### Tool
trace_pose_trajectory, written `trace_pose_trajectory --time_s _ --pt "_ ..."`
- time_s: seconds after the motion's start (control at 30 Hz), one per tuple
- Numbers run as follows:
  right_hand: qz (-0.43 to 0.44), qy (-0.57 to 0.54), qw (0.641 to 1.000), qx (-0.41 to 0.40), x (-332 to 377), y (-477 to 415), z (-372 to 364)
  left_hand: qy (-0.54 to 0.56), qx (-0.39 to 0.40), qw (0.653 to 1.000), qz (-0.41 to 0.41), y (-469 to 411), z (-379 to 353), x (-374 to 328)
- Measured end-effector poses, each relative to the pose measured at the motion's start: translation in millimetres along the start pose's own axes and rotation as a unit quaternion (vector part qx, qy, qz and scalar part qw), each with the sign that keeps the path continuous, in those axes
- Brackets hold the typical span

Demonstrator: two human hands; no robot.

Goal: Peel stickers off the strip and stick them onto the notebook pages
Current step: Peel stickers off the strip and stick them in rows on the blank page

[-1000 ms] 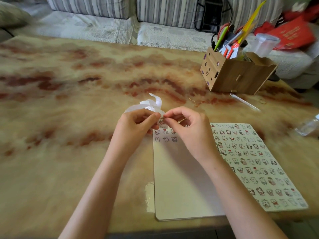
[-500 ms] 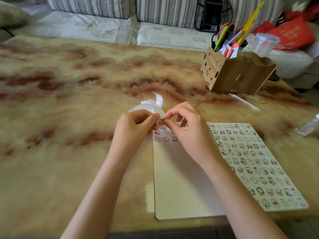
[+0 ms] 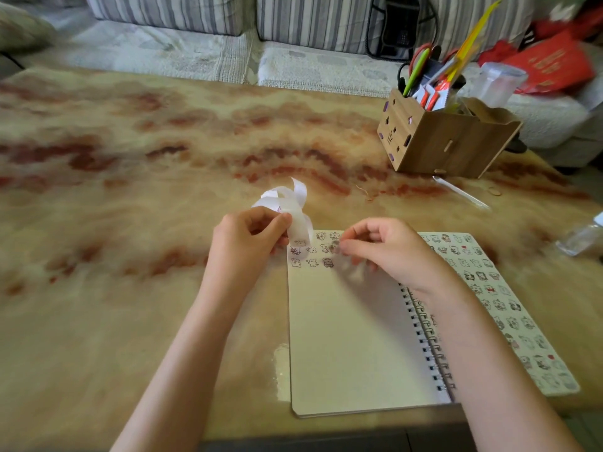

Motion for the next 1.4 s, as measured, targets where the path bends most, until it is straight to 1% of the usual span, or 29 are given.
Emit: trace_pose_trajectory --time_s 0.1,0.3,0.67,1.03,1.27,1.4 --pt "-0.040 0.011 0.999 0.010 -5.4 0.1 3.5 0.001 0.000 1.000 0.000 -0.4 -0.6 -0.2" --pt "-0.060 0.036 0.998 0.011 -9.2 -1.6 2.4 0.004 0.004 1.000 0.004 -0.5 -1.2 0.6" --pt "-0.053 0.058 0.997 0.014 -12.5 -5.3 3.2 -0.005 0.007 1.000 0.004 0.2 -0.2 0.9" --pt "-0.061 0.062 0.996 -0.004 -14.4 -6.8 1.5 -0.001 0.004 1.000 0.004 -0.6 -0.4 0.9" --pt "-0.051 0.078 0.995 -0.026 -15.9 -6.4 -1.7 -0.008 0.003 1.000 0.001 -1.7 -0.4 1.8" --pt "-0.042 0.123 0.991 -0.040 -14.9 -4.3 -1.4 -0.001 0.006 1.000 0.001 -1.1 -0.3 2.2"
Point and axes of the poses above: each hand's wrist, its own y-axis away from the middle knuckle, its own z-axis out of the back of the hand, x = y × z, the point moved 3 cm from there along -y, towards the middle knuckle, and after that the axes turned 3 degrees about -x, right-handed, at the moved point
